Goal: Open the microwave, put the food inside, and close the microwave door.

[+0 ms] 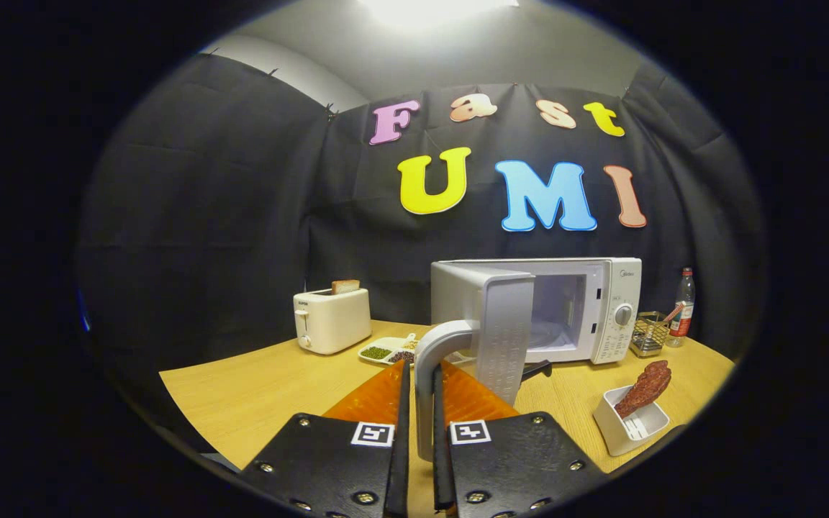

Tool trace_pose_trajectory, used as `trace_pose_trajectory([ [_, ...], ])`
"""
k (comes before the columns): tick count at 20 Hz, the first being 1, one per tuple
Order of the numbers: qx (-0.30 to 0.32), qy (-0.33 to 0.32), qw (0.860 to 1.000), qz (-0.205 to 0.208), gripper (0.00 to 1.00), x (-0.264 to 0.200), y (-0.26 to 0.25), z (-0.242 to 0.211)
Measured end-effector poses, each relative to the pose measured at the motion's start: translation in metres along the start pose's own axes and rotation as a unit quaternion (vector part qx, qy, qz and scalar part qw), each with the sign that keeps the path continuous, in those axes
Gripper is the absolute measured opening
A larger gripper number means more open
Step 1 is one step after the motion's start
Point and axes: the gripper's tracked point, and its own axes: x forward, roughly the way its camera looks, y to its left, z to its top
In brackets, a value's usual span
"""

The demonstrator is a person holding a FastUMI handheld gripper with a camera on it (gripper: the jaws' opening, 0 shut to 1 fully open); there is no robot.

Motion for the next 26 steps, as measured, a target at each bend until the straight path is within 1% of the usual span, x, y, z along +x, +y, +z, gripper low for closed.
trace_pose_trajectory([
  [3,0.01,0.005,1.0,-0.017,0.14,0.0,0.017,-0.001],
  [7,0.014,0.01,1.0,-0.021,0.14,-0.005,0.029,0.002],
  [9,0.014,0.009,1.0,-0.005,0.14,-0.01,0.041,0.003],
  [12,0.012,0.0,1.0,0.029,0.14,-0.024,0.059,0.008],
  [14,0.025,-0.009,0.997,0.078,0.14,-0.038,0.078,0.016],
  [16,0.024,-0.024,0.995,0.098,0.14,-0.051,0.073,0.029],
  [19,0.002,-0.026,0.995,0.1,0.14,-0.056,0.037,0.035],
  [21,-0.02,-0.038,0.996,0.083,0.16,-0.055,0.002,0.04],
  [22,-0.036,-0.045,0.996,0.07,0.28,-0.056,-0.017,0.041],
  [24,-0.064,-0.053,0.996,0.043,0.68,-0.057,-0.054,0.04],
  [26,-0.081,-0.053,0.995,0.023,0.81,-0.054,-0.085,0.036],
])
